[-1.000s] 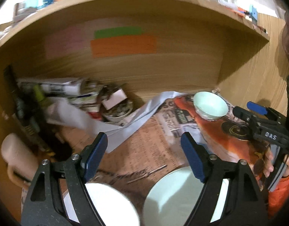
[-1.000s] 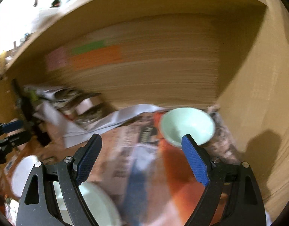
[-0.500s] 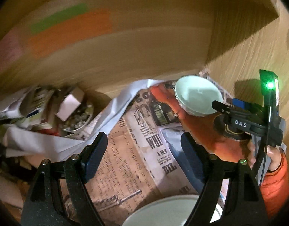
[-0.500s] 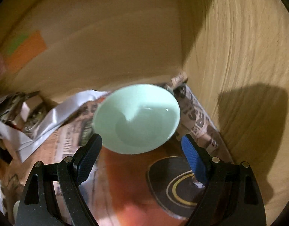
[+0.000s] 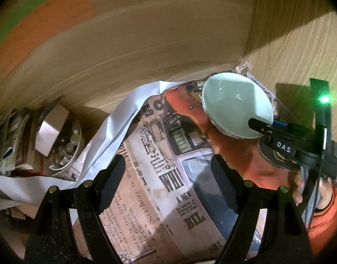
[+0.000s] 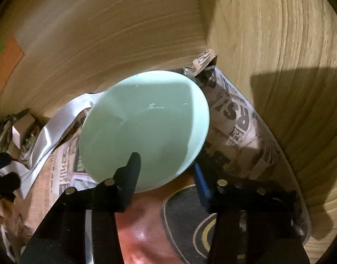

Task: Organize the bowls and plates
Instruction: 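Close both grippers on opposite sides of the mint-green bowl rim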

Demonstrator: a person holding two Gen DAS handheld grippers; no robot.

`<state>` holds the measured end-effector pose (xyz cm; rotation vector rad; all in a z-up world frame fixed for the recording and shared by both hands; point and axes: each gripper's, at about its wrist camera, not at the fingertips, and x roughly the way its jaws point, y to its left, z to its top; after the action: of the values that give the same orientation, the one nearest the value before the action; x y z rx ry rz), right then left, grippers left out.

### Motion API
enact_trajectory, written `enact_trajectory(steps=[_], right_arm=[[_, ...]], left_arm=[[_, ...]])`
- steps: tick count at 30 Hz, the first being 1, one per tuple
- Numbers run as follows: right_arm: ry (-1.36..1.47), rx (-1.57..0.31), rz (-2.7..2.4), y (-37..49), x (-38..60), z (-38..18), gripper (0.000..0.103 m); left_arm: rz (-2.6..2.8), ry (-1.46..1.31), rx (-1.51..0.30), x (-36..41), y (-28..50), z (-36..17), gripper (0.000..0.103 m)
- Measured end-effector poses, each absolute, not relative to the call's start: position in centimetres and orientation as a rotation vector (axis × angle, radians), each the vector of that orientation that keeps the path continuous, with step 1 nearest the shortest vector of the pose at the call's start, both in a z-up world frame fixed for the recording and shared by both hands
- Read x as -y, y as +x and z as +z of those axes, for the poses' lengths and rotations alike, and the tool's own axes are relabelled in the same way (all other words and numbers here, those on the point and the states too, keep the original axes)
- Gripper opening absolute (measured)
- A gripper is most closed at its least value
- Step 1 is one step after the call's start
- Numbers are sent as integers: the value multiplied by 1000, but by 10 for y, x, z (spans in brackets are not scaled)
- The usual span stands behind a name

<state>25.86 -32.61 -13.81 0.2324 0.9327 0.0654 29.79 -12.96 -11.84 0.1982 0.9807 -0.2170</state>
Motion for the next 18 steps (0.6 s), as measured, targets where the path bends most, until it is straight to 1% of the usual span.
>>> enact_trajectory(steps=[3, 7, 18], right_arm=[[200, -925, 78, 255, 322, -137, 43], [192, -933, 142, 256, 314, -136, 39], [103, -958, 334, 246, 284, -138, 37]], left_arm=[[-220, 207, -993, 135, 304, -125, 80], [-217, 214, -1013, 140, 311, -132, 80], [-166, 206, -1069, 137, 330, -152, 80]])
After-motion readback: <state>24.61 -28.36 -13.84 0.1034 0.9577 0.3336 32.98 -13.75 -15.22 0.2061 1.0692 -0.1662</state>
